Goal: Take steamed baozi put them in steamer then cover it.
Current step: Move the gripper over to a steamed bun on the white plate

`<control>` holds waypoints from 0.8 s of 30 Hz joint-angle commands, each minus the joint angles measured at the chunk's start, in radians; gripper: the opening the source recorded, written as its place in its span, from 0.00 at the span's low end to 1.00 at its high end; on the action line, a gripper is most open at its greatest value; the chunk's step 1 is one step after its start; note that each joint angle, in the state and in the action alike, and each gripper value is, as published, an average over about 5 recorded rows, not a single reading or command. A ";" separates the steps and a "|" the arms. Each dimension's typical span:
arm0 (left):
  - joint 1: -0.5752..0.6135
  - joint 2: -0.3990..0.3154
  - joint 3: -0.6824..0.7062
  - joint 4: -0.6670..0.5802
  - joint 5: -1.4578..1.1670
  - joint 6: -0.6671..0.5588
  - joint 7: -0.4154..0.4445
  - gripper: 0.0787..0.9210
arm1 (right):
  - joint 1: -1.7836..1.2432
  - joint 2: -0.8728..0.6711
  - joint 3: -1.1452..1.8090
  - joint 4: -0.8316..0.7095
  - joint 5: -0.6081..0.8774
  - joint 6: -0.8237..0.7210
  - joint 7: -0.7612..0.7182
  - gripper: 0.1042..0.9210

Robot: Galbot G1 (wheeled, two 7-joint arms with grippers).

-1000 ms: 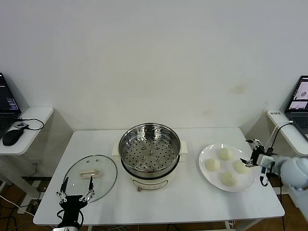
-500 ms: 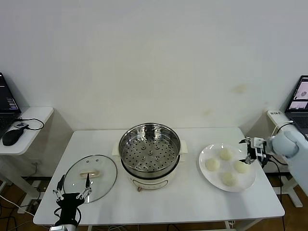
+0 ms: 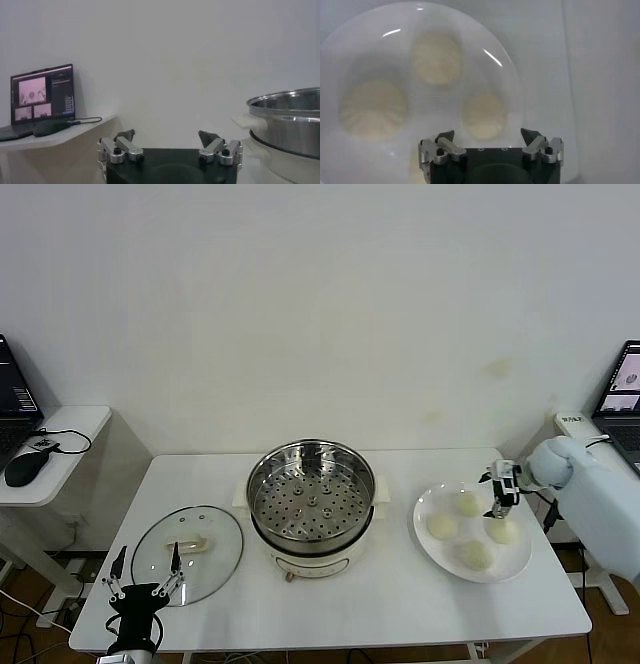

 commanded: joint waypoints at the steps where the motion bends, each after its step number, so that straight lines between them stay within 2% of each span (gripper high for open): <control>1: 0.000 0.002 -0.003 -0.001 0.001 -0.003 -0.001 0.88 | 0.049 0.079 -0.047 -0.105 -0.052 0.011 -0.010 0.88; 15: 0.002 0.004 -0.005 -0.007 -0.001 -0.007 -0.002 0.88 | 0.045 0.100 -0.035 -0.147 -0.082 0.010 -0.003 0.87; 24: 0.006 0.000 -0.002 -0.016 0.000 -0.010 -0.004 0.88 | 0.041 0.112 -0.030 -0.166 -0.087 0.014 0.007 0.77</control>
